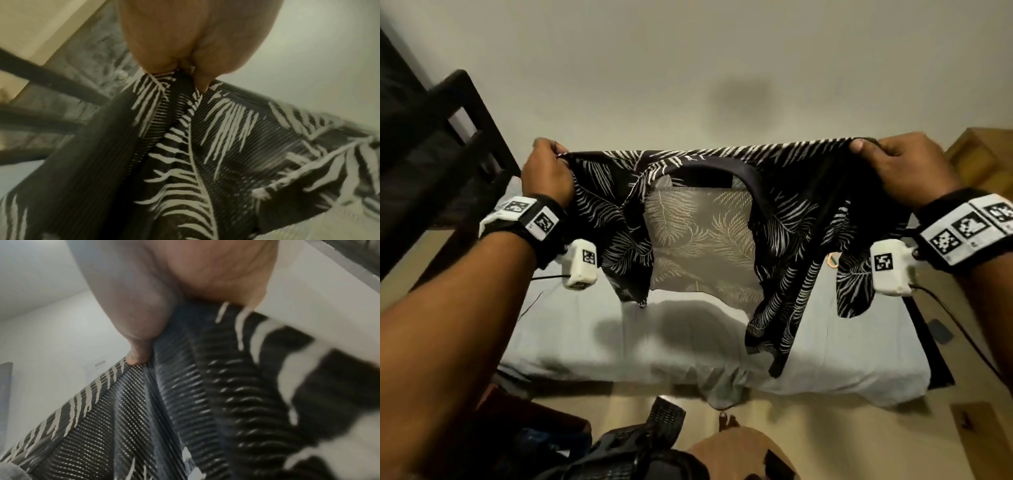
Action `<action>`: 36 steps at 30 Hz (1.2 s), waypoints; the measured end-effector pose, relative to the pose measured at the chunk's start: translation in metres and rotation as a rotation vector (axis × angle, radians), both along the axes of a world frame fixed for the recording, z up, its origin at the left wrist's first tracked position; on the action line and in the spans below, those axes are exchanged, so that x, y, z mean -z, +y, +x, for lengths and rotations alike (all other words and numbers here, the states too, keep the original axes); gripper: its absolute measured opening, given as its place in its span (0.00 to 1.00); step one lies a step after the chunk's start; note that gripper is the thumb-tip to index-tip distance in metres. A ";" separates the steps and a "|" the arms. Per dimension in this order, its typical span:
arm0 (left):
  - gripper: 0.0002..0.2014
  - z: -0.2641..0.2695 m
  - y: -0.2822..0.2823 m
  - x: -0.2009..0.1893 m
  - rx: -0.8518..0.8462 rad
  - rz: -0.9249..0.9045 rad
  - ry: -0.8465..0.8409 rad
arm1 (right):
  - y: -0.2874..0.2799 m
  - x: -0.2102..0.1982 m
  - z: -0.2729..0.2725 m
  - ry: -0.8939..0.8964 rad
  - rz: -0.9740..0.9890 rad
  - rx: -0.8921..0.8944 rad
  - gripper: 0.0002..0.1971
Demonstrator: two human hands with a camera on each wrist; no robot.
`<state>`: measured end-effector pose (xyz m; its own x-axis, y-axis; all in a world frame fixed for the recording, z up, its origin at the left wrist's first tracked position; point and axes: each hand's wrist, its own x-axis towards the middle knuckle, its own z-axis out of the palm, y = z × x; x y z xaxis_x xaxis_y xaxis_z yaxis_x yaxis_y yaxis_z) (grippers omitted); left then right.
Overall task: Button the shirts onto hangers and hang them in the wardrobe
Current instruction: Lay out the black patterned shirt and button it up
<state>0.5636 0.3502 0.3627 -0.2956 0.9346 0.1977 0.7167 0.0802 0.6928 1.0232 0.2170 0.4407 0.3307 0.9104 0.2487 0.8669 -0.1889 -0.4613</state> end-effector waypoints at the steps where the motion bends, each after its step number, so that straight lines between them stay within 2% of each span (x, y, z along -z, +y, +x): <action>1: 0.16 -0.001 -0.006 0.000 0.035 0.029 0.046 | -0.002 0.002 0.001 0.002 0.006 0.020 0.32; 5: 0.11 -0.014 -0.025 0.004 0.180 0.120 0.205 | -0.013 0.014 0.005 -0.011 0.000 0.062 0.32; 9: 0.07 -0.030 -0.039 0.008 0.291 0.090 0.363 | -0.021 0.022 0.002 -0.011 -0.001 0.083 0.31; 16: 0.18 -0.036 -0.034 -0.006 0.321 0.038 0.546 | -0.013 0.023 -0.002 0.040 0.026 0.138 0.32; 19: 0.15 -0.038 -0.031 -0.008 0.282 0.051 0.475 | -0.015 0.023 -0.004 0.056 0.020 0.128 0.33; 23: 0.10 -0.039 -0.041 0.003 0.168 0.056 0.180 | -0.034 0.021 -0.013 0.029 -0.046 0.050 0.32; 26: 0.08 -0.042 -0.057 0.016 0.178 0.056 0.050 | -0.051 0.023 -0.018 0.066 -0.049 0.015 0.31; 29: 0.04 -0.054 -0.084 0.029 0.294 0.047 0.065 | -0.073 0.038 -0.017 0.125 -0.025 0.011 0.32; 31: 0.01 -0.067 -0.105 0.038 0.416 -0.034 0.127 | -0.090 0.053 -0.014 0.165 -0.076 -0.015 0.30; 34: 0.05 -0.094 -0.133 0.045 0.595 -0.283 0.109 | -0.115 0.064 -0.014 0.245 -0.161 -0.028 0.23; 36: 0.15 -0.111 -0.146 0.045 0.689 -0.404 0.043 | -0.129 0.068 -0.017 0.327 -0.191 -0.043 0.19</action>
<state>0.4528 0.2043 0.3181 0.3750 0.9059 -0.1969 0.7216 -0.1519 0.6754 1.0065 0.0883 0.3728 0.3251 0.9449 -0.0389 0.6884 -0.2647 -0.6753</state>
